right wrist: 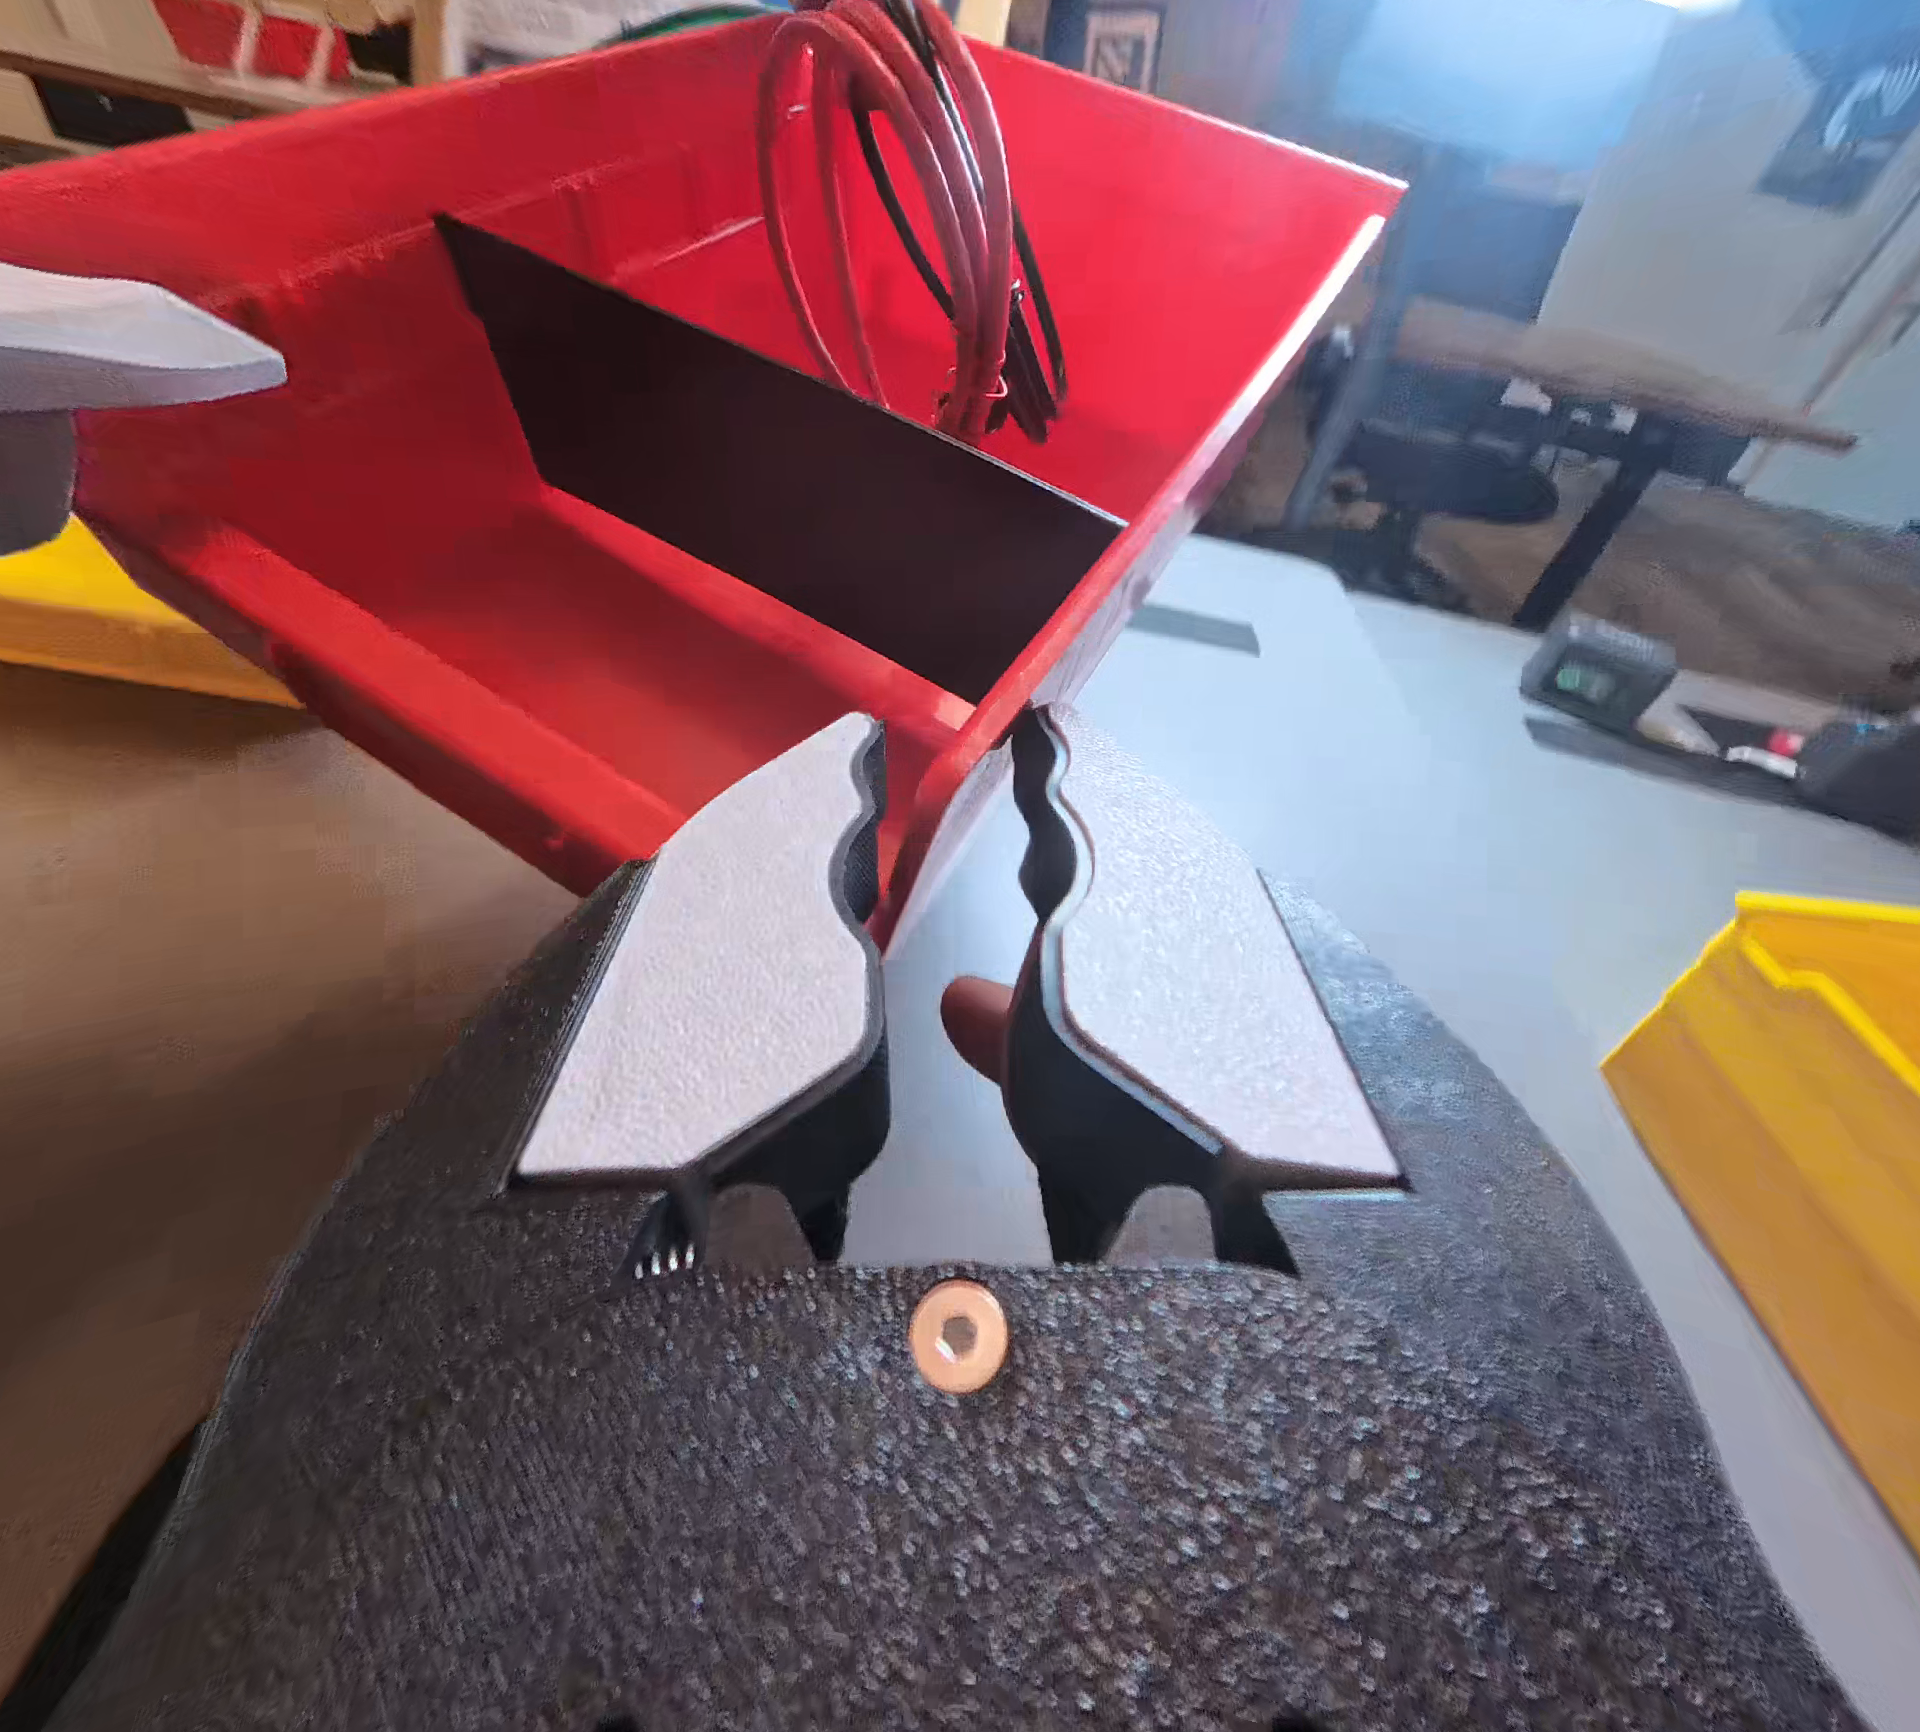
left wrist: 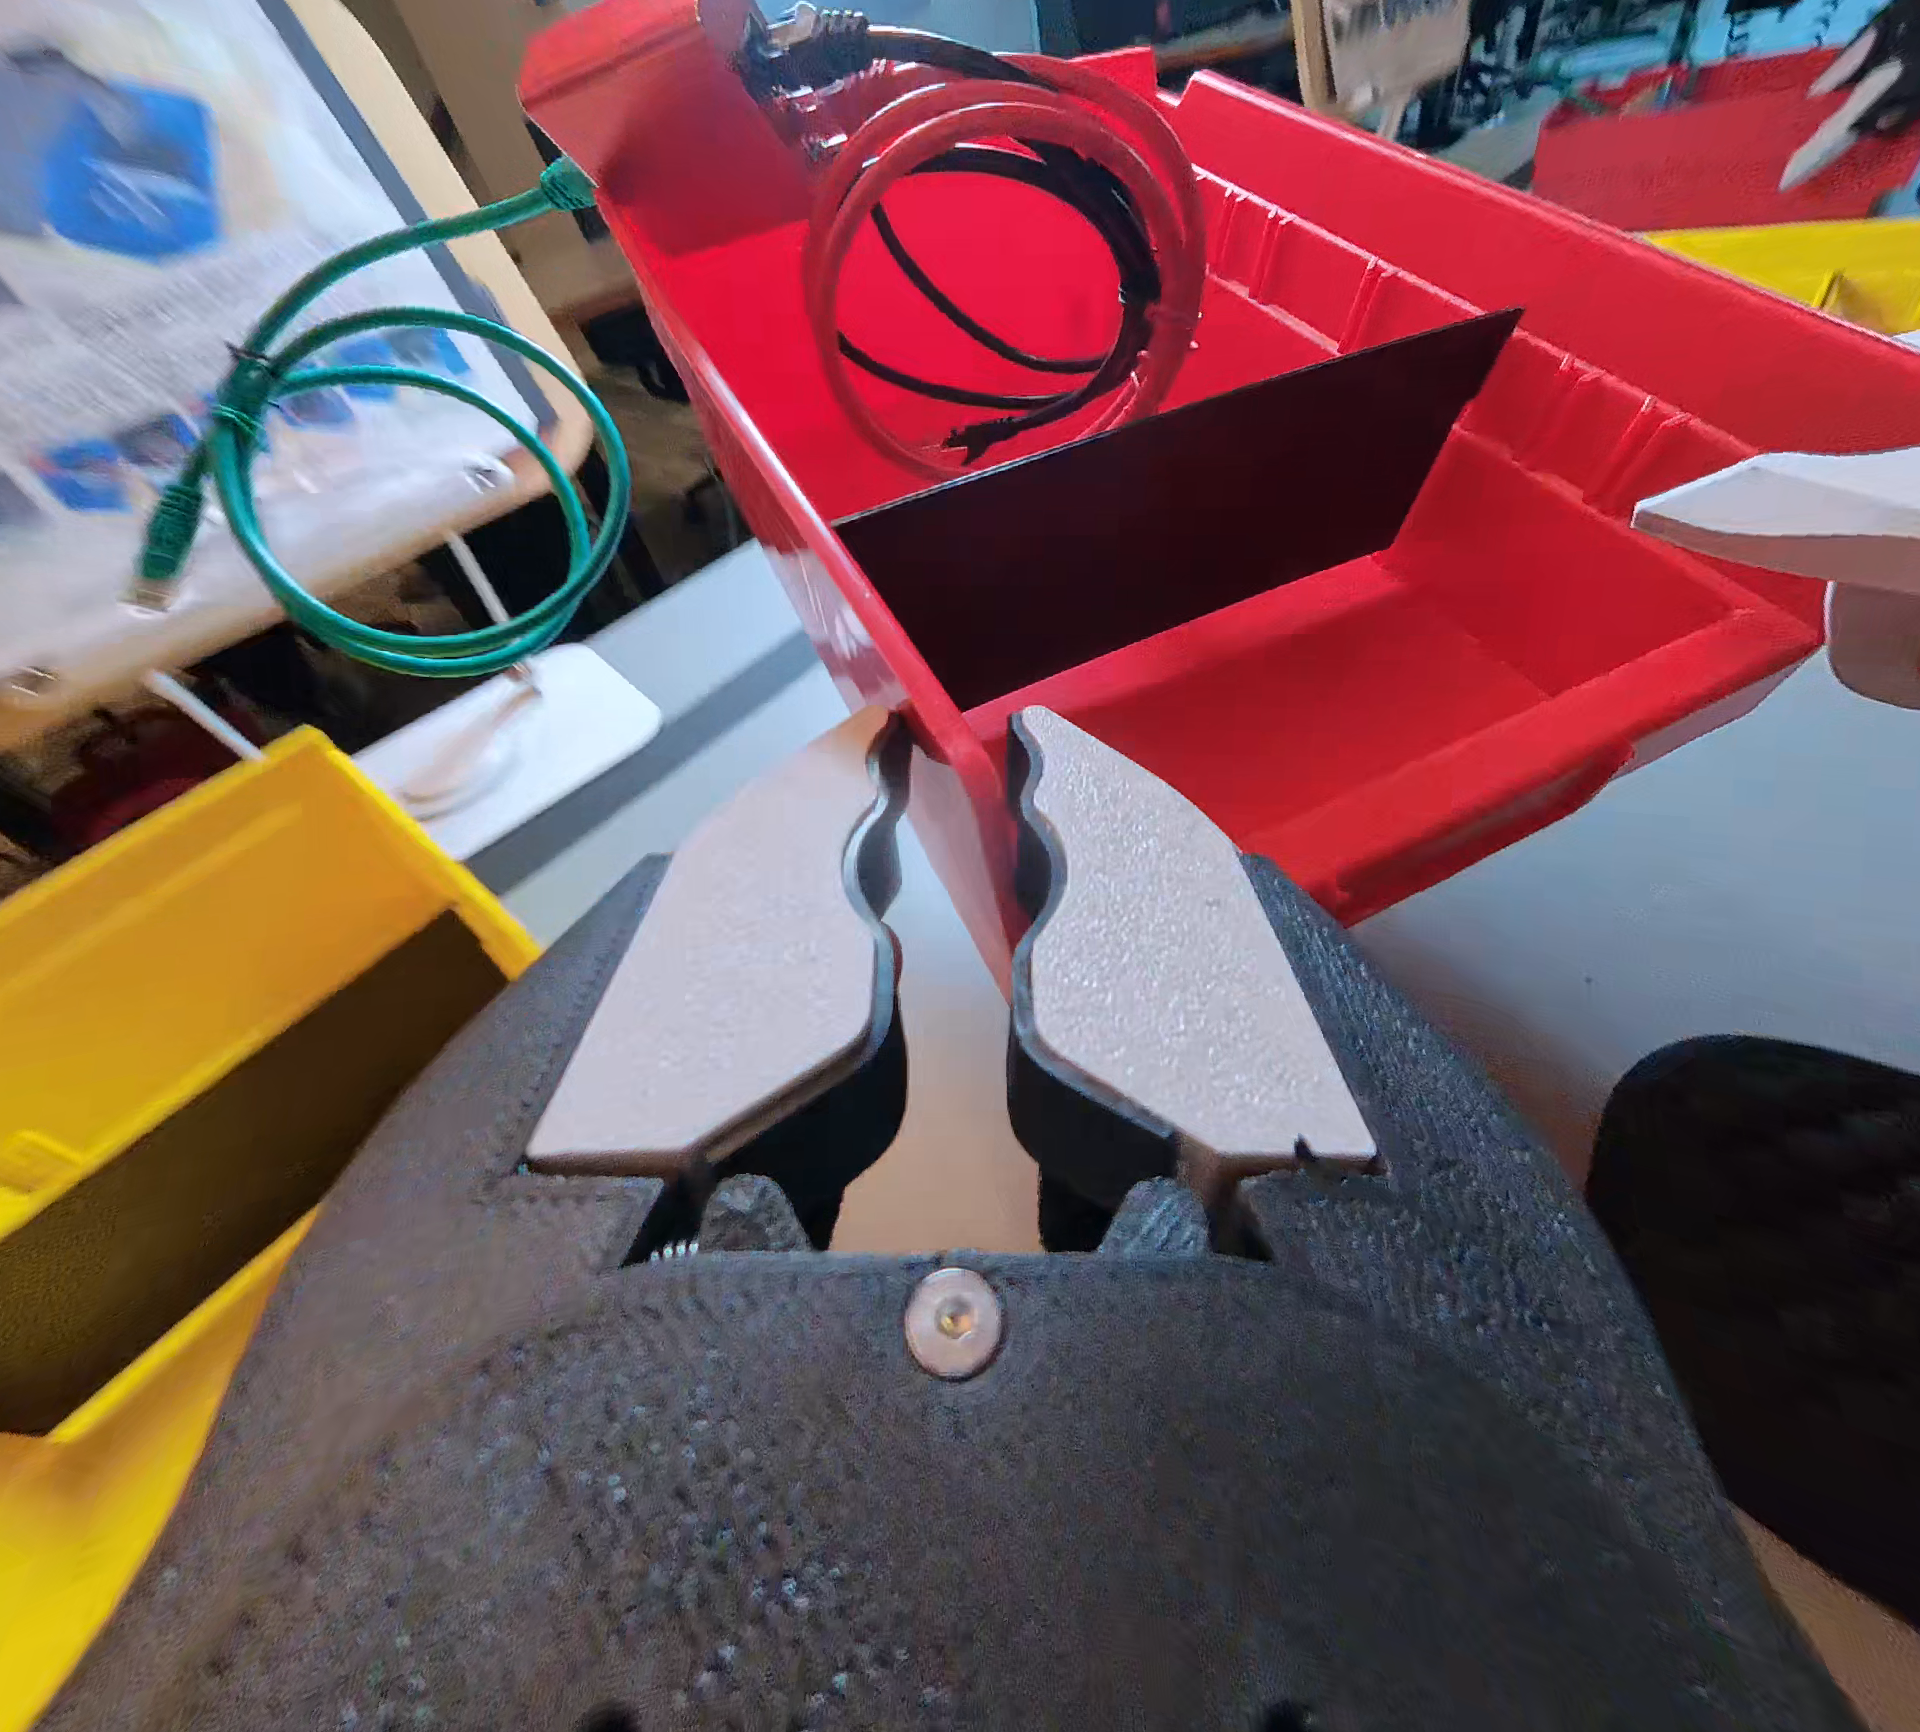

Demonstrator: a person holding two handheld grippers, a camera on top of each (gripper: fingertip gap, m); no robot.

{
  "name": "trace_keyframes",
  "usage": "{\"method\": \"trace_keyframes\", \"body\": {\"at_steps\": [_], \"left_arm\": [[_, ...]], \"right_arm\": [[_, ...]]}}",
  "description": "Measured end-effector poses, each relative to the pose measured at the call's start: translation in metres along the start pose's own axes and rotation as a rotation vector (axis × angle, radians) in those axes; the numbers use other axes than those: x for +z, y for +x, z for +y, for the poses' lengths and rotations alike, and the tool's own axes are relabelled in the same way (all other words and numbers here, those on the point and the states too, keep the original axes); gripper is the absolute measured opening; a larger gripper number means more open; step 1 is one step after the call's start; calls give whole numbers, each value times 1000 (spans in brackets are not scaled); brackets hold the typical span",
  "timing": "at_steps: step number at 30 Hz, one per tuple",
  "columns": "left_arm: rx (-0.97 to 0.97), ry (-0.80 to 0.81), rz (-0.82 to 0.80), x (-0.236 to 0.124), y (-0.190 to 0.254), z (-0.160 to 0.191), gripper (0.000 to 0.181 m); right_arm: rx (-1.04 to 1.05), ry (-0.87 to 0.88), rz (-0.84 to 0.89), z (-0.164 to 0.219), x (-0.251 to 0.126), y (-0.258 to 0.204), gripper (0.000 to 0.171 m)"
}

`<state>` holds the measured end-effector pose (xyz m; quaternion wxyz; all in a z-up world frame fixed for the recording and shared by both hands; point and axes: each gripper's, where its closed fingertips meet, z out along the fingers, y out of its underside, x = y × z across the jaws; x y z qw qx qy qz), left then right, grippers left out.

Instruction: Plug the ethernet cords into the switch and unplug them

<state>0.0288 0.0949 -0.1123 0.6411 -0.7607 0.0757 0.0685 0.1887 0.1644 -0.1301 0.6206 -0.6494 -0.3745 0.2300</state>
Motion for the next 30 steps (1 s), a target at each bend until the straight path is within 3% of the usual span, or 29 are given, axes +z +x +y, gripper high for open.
{"method": "trace_keyframes", "body": {"at_steps": [5,10,16,21,26,30], "left_arm": [[53,50,-133,-76,-52,-60,18],[54,31,-319,-164,-121,-59,17],[-12,-12,-494,-268,-190,-4,16],[-56,-77,-611,-333,-229,58,16],[-105,-159,-678,-366,-254,125,15],[-182,-208,-687,-362,-261,180,14]], "right_arm": [[-34,122,-174,-85,-1,-52,25],[-100,178,-375,-129,21,-147,26],[-173,194,-589,-138,40,-279,27],[-152,182,-735,-119,59,-374,28],[-133,122,-828,-75,78,-441,28],[-143,35,-860,-29,97,-466,27]]}}
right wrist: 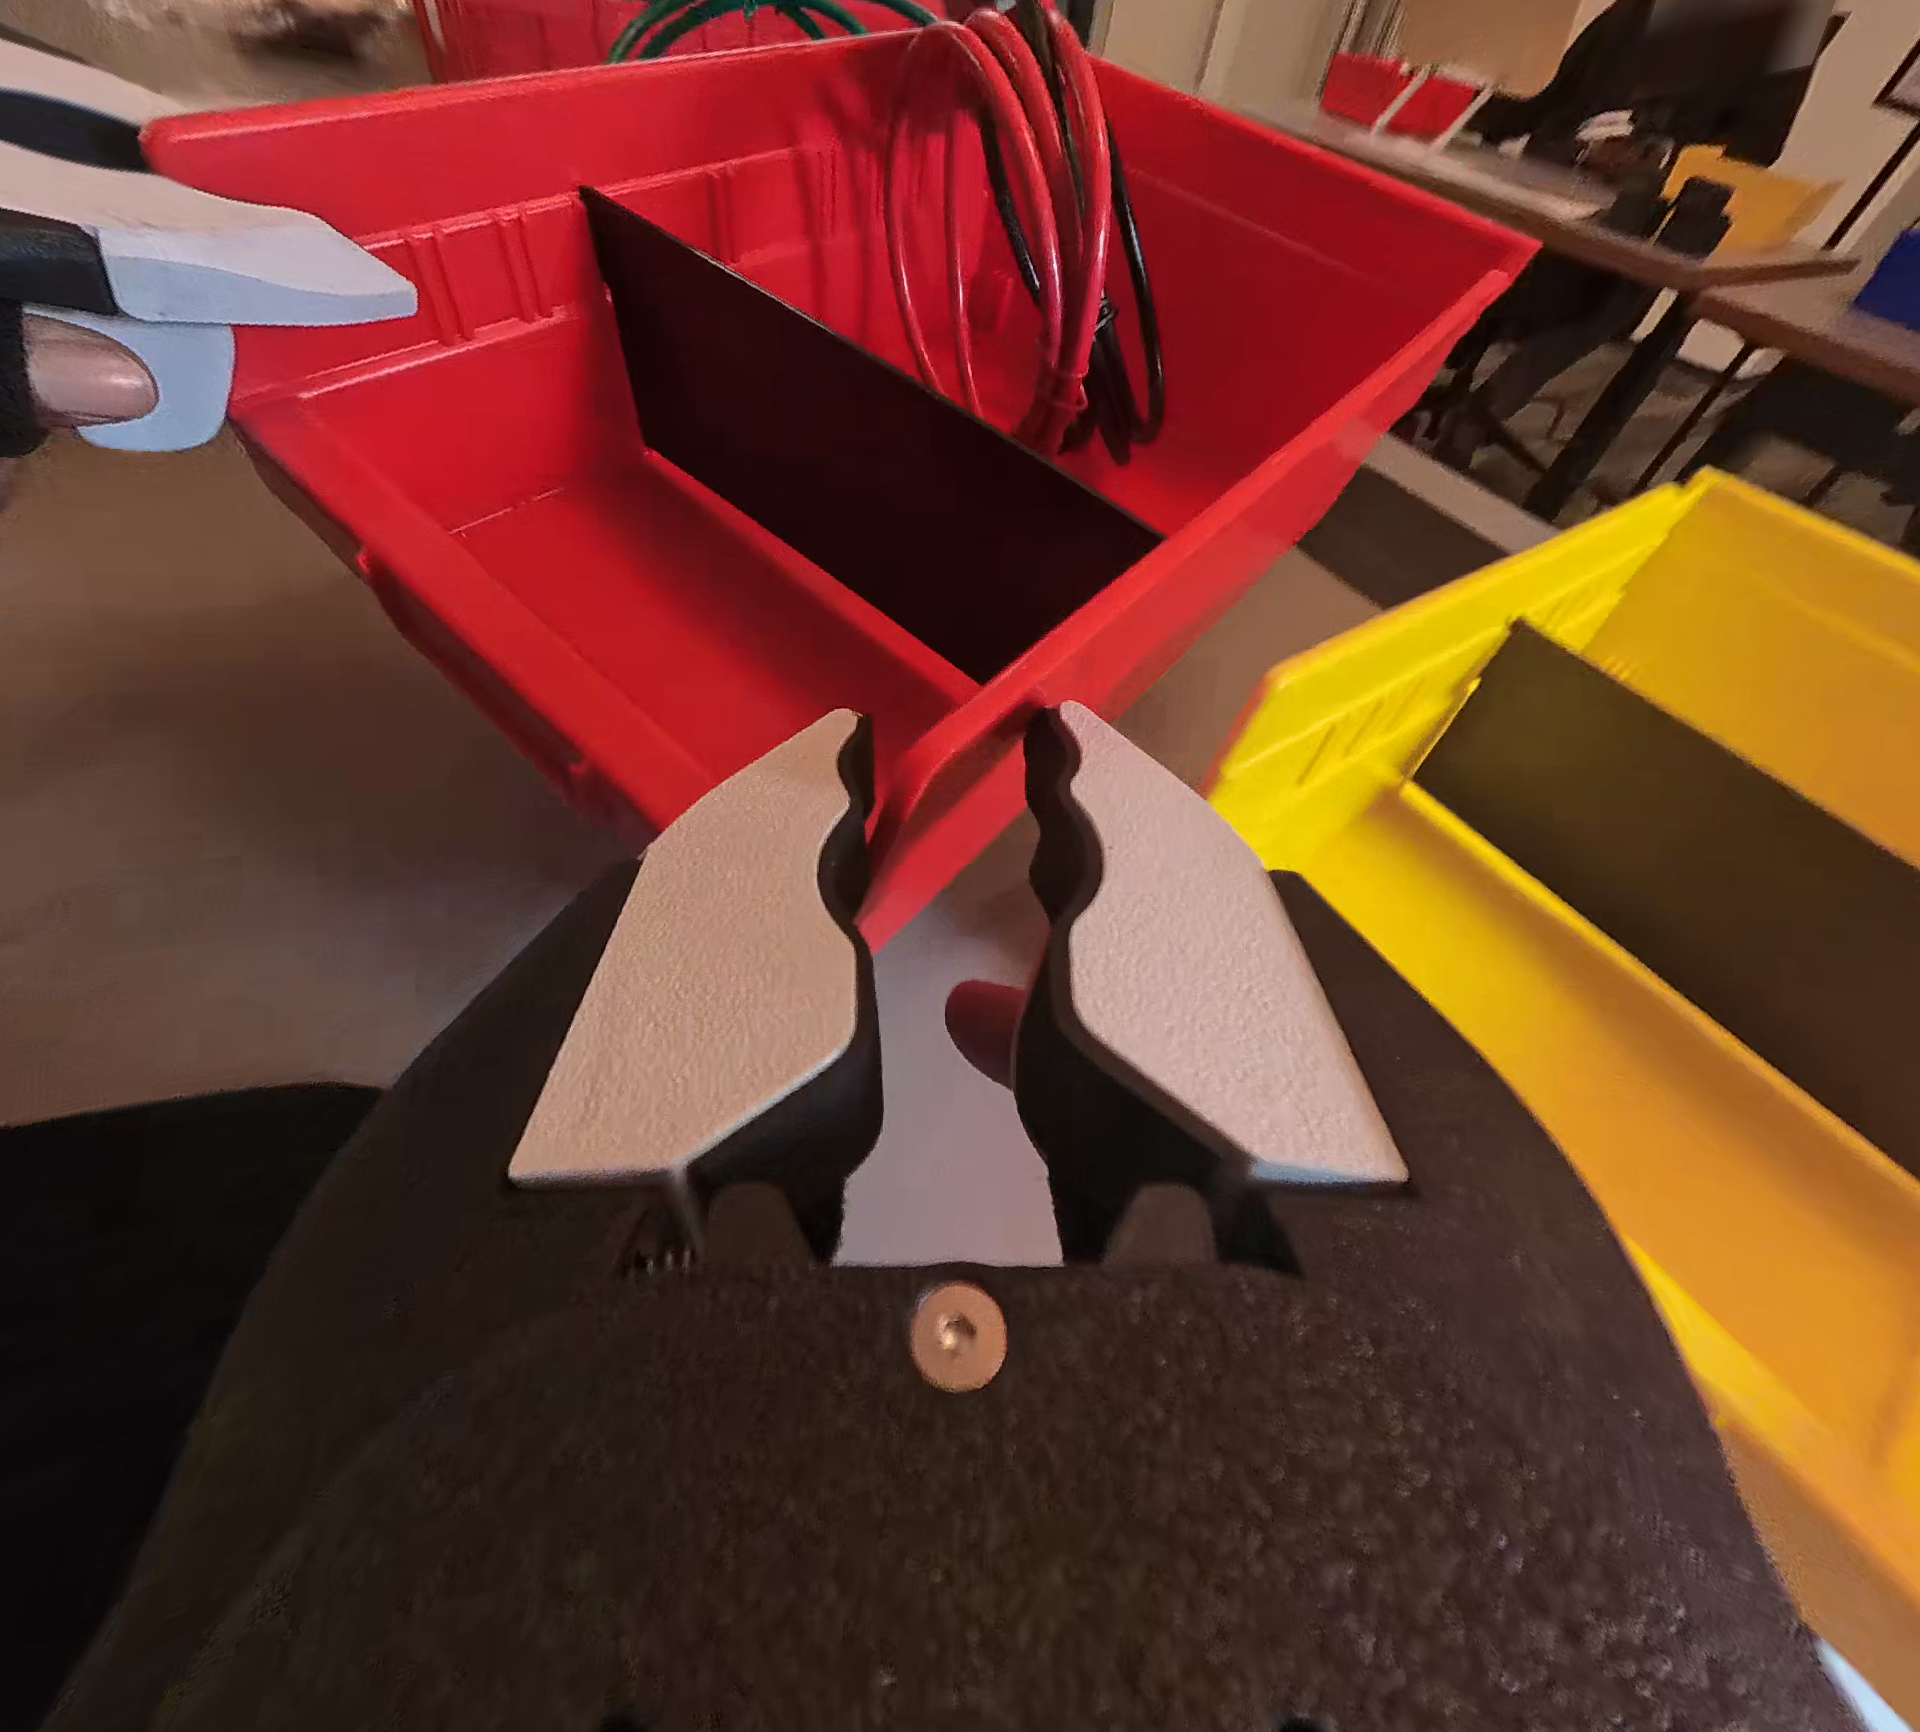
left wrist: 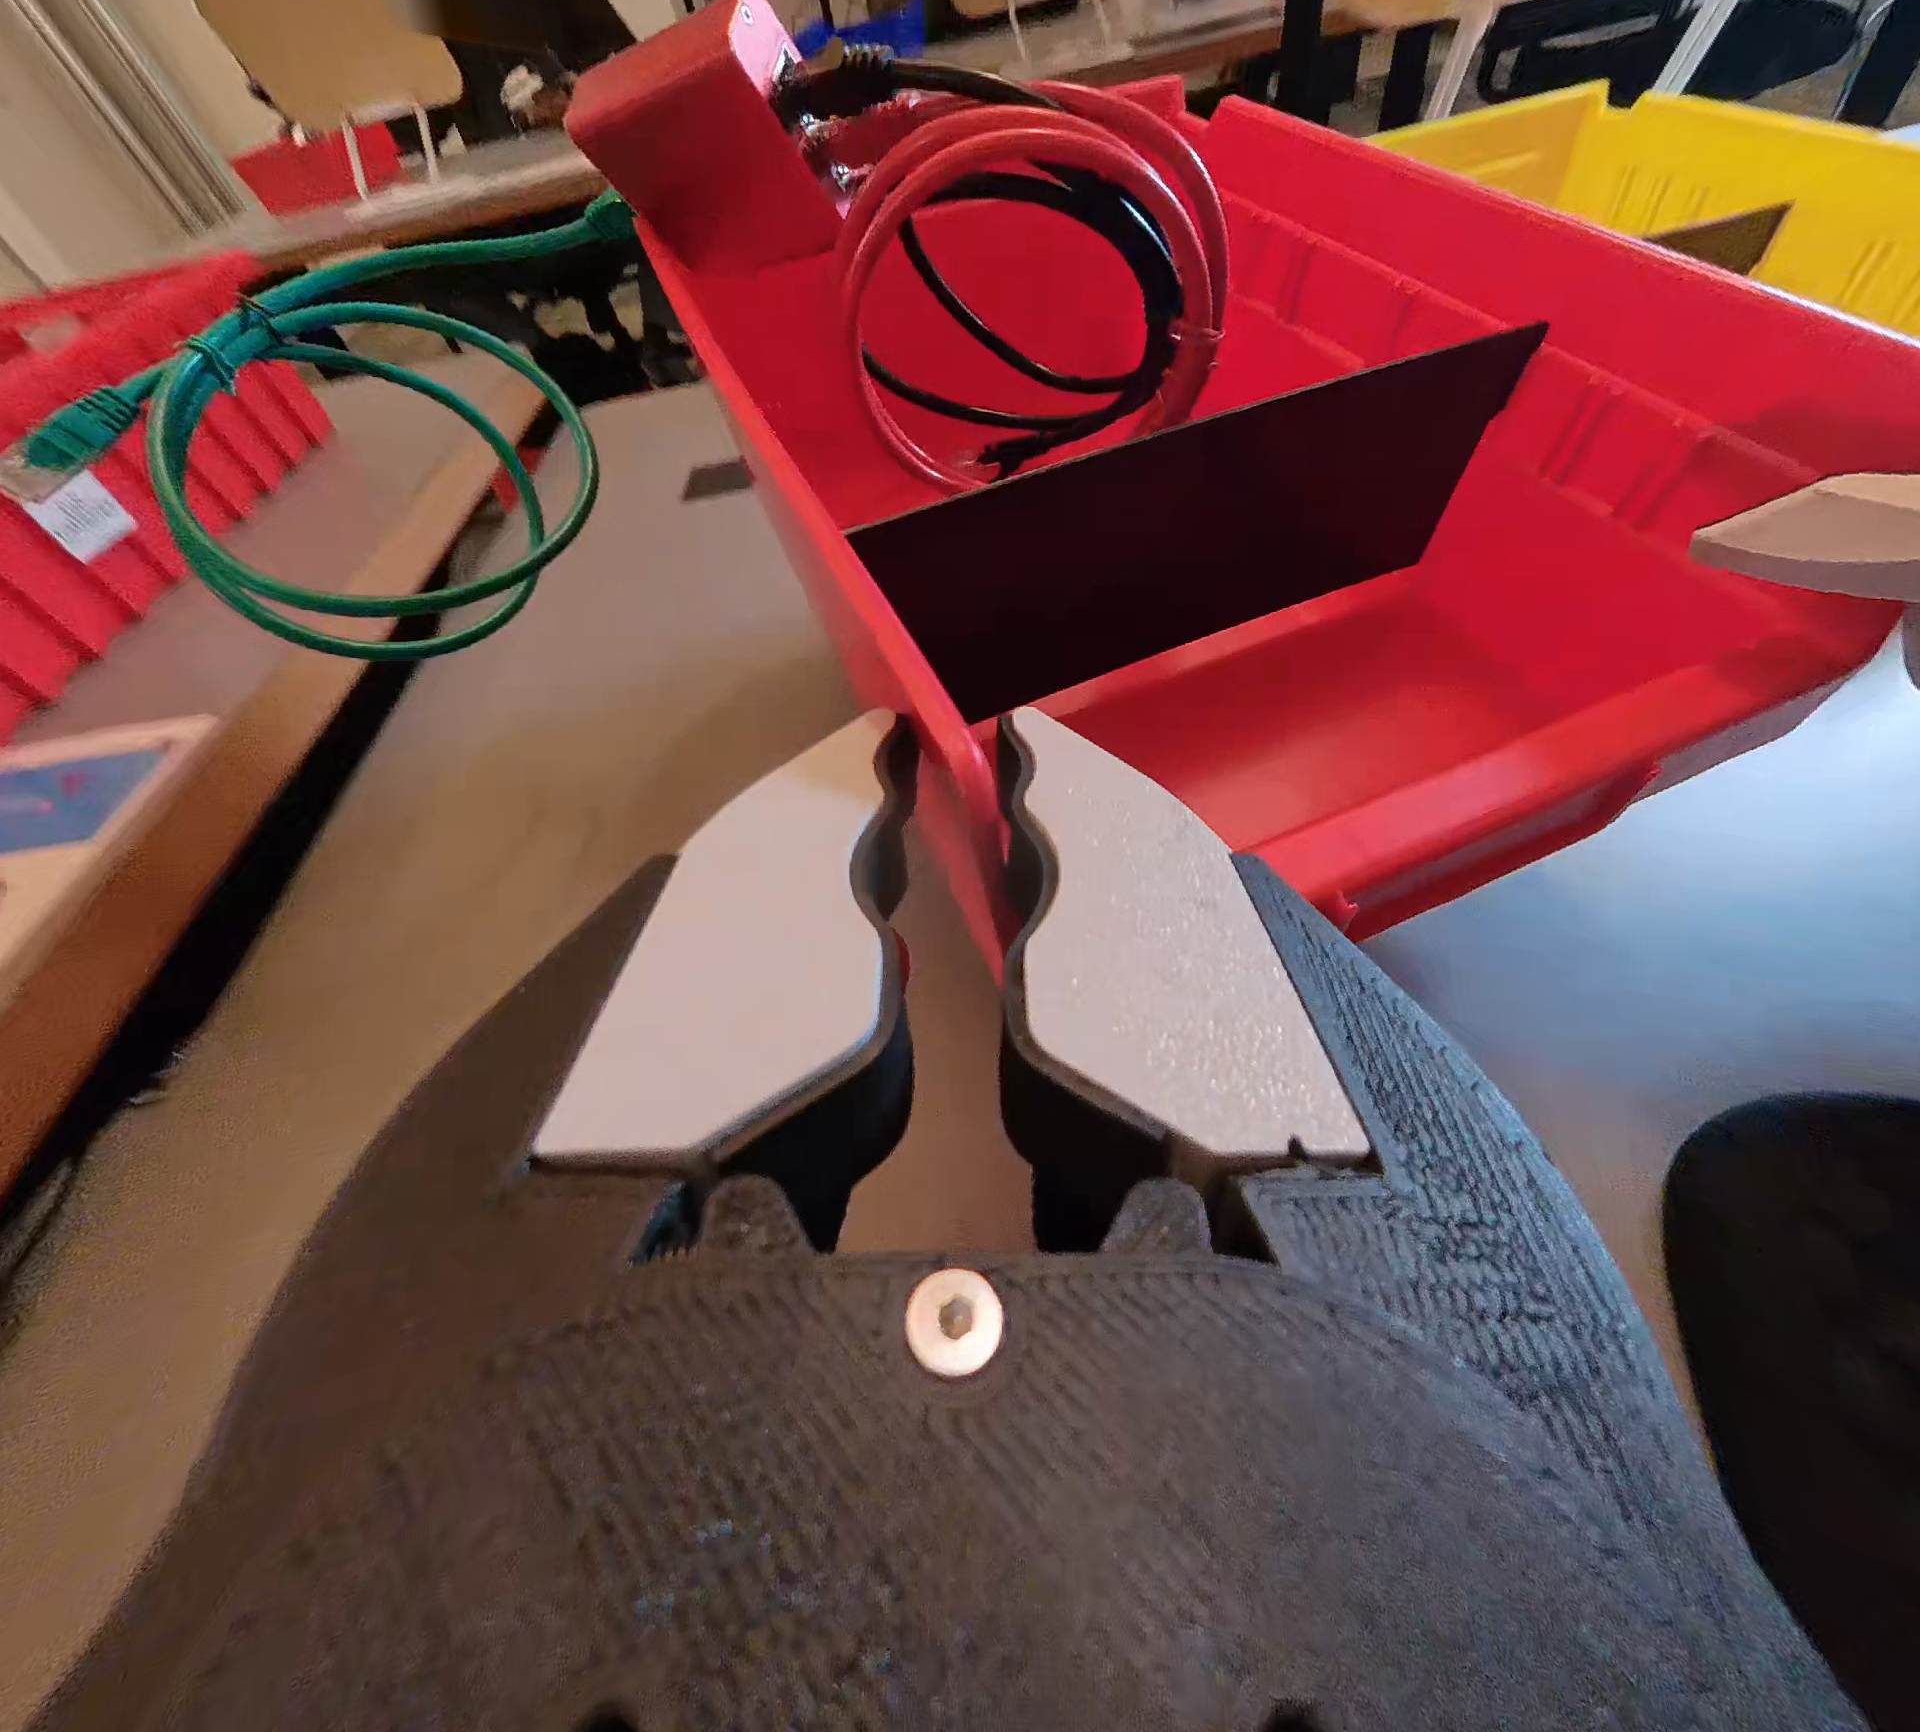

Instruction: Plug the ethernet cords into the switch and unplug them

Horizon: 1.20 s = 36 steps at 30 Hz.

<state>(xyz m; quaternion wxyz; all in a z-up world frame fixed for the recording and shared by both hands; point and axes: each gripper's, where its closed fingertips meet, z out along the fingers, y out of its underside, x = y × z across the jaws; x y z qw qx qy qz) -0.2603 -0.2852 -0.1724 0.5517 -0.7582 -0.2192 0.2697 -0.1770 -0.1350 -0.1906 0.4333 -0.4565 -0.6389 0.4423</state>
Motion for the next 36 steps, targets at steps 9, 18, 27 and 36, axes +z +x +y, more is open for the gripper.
{"method": "trace_keyframes", "body": {"at_steps": [9,18,27,36], "left_arm": [[15,-85,79,63,29,39,19],[319,-43,88,36,40,-16,50],[684,-340,453,65,125,32,61],[766,-379,539,77,143,48,47]], "right_arm": [[-52,-239,-18,45,0,36,35],[-452,-535,-125,66,-58,105,68],[-660,-845,-190,133,-61,142,30],[-491,-780,16,156,-208,127,34]]}}
